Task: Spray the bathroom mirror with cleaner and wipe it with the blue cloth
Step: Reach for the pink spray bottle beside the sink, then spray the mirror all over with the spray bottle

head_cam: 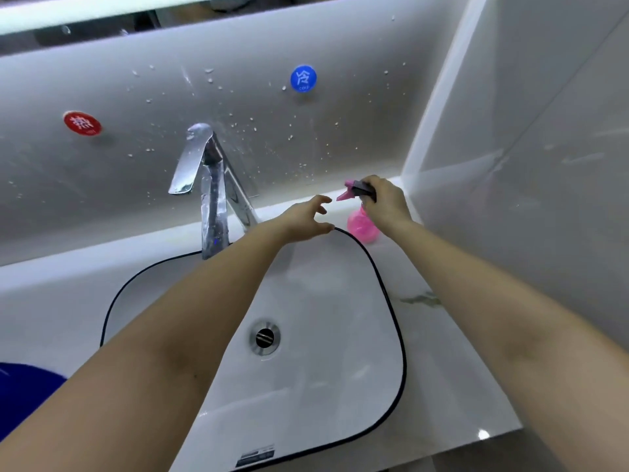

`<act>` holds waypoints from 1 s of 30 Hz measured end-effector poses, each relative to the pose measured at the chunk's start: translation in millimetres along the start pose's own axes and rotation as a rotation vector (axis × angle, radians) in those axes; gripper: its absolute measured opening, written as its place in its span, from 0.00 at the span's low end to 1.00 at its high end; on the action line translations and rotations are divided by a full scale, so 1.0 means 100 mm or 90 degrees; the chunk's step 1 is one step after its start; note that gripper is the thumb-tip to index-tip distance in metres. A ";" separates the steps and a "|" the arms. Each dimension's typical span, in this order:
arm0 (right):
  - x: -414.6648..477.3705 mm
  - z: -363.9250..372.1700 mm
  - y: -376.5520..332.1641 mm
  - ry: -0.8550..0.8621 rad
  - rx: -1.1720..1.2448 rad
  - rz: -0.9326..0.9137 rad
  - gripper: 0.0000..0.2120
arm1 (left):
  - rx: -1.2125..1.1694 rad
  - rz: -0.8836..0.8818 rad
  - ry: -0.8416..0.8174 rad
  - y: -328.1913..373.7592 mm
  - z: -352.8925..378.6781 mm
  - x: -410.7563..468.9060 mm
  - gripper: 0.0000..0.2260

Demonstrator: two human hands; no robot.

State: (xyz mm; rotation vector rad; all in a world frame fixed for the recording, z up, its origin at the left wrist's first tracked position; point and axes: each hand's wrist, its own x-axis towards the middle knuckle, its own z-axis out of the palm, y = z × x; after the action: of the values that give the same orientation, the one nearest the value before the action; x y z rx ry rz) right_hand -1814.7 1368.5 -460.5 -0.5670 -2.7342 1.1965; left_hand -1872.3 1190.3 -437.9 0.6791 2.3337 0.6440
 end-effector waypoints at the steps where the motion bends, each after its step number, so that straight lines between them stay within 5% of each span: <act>1: -0.03 0.00 -0.03 0.010 0.015 -0.008 0.12 | -0.005 -0.001 0.001 -0.01 0.00 0.00 0.26; 17: -0.26 -1.28 -1.60 0.075 -0.046 -0.220 0.15 | 0.009 0.117 0.207 0.97 -1.31 -0.84 0.28; 30: -0.89 -1.89 -2.42 -0.030 0.001 -0.342 0.13 | -0.061 0.189 0.388 1.59 -1.93 -1.89 0.24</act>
State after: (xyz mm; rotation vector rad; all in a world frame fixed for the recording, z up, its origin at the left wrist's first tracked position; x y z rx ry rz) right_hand -1758.0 1314.4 -150.4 0.1971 -2.6577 1.0746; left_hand -1825.8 1142.7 -131.6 0.8884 2.7423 1.2320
